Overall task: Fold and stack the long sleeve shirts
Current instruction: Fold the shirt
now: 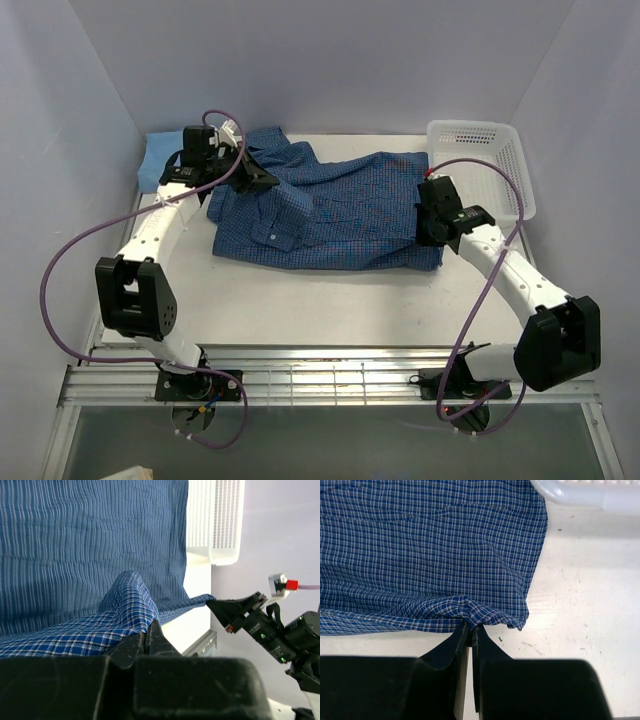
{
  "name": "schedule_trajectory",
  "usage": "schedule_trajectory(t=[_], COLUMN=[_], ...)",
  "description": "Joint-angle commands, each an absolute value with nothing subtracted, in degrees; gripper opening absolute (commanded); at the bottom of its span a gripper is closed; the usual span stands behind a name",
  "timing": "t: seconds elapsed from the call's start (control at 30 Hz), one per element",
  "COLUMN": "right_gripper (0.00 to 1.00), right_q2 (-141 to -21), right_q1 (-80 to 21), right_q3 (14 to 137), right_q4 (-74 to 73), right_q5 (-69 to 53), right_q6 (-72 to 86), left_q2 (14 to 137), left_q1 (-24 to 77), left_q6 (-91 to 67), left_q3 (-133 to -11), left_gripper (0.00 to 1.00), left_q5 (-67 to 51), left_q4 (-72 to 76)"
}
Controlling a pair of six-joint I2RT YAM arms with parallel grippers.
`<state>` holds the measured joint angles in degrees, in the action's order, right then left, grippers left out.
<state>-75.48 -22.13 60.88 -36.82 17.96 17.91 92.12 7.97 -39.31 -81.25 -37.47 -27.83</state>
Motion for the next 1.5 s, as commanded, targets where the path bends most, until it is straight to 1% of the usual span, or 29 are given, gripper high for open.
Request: schedule_trajectory(t=[0.0, 0.27, 0.5, 0.73, 0.87, 1.17, 1.47], right_gripper=[0.08, 0.08, 0.08, 0.08, 0.08, 0.08, 0.08], right_q2=[-77.3, -83.0, -87.7, -91.5, -92.7, -95.9, -96.2], right_q1=[-20.8, -19.2, -18.3, -17.3, -17.2, -17.2, -17.1], right_q3=[63.7, 67.7, 71.0, 73.1, 73.6, 75.4, 74.6], right_q4=[-31.8, -28.5, -26.7, -25.1, -22.3, -20.7, -19.9], right_q5=[19.9, 23.6, 24.3, 26.4, 24.9, 24.5, 23.8], right_q6=[15.2, 12.5, 9.9, 8.4, 6.8, 4.9, 5.2], left_q2=[95.2, 103.6, 111.3, 116.1, 118.6, 118.2, 117.5], left_q1=[7.3, 6.3, 5.9, 5.2, 4.7, 3.0, 2.9], left_q6=[-37.7, -35.9, -36.8, -38.7, -39.5, -41.0, -38.9], left_q3=[-86.2, -91.9, -97.9, -101.4, -104.1, -105.6, -105.2], left_gripper=[0.0, 0.0, 0.0, 0.0, 0.0, 0.0, 0.0], left_q5=[-37.2, -36.2, -40.0, -39.6, -39.5, -38.6, -38.8], left_q4=[-22.0, -20.4, -16.4, -12.9, -11.3, -6.5, -7.7])
